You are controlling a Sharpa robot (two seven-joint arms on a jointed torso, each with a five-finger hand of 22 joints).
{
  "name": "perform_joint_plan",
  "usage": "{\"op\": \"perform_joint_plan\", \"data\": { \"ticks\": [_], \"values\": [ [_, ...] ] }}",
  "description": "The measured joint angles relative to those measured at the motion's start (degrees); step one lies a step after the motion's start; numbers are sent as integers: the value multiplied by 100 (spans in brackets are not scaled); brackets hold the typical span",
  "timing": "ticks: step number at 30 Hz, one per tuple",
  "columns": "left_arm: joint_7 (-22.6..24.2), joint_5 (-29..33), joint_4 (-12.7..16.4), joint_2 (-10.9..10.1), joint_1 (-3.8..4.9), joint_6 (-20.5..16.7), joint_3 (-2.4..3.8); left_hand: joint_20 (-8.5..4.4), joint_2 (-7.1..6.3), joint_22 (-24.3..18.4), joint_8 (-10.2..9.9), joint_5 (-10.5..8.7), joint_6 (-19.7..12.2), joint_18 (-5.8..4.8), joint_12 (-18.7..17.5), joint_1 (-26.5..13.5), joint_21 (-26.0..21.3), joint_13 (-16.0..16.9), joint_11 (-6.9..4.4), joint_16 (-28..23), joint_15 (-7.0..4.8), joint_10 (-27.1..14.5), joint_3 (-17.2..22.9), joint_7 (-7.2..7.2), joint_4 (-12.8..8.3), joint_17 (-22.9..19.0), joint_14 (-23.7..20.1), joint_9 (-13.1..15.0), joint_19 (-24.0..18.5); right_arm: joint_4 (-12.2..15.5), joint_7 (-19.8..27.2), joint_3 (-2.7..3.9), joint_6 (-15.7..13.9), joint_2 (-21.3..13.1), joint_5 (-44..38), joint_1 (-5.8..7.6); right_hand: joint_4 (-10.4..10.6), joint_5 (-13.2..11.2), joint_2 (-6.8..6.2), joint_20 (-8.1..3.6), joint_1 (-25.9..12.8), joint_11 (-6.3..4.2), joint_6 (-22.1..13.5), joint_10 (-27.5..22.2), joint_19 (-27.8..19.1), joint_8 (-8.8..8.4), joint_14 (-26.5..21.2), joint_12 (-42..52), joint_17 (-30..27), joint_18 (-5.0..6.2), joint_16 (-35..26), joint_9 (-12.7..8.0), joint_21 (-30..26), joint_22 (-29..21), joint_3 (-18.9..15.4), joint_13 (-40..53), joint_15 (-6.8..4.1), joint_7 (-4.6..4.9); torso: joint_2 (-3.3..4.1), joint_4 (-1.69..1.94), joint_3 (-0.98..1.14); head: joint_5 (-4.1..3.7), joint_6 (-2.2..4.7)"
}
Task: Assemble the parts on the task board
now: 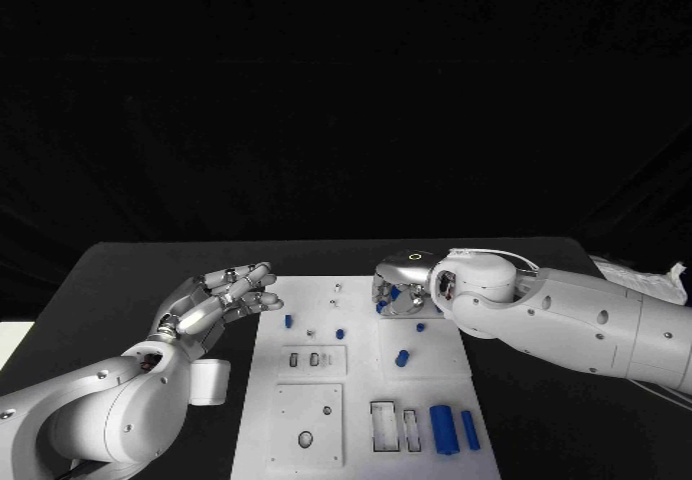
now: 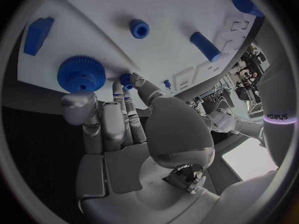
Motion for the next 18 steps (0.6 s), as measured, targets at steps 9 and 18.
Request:
{"op": "perform_joint_plan", "data": {
  "ticks": [9,18],
  "values": [
    [-13,1,-2,0,0,1,0,0,0,0,0,0,0,0,0,0,0,0,0,0,0,0,-16,0,-16,13,0,0,0,-1,-1,8,29,3,-23,9,43,-111,10,0,10,-44,135,144,-41,-6,0,-1,42,-1,63,15,103,91,276,-8,0,-37,18,14,-2,-10,-4],
    [-20,3,-8,-1,1,3,0,0,0,6,0,0,0,0,0,0,0,1,0,0,0,0,-16,0,-16,13,0,1,0,90,20,-2,-219,-31,-81,-8,90,-256,69,-41,70,-46,321,345,-82,61,1,8,158,0,141,52,235,261,533,14,-43,-88,28,24,-3,-10,-1]
  ]
}}
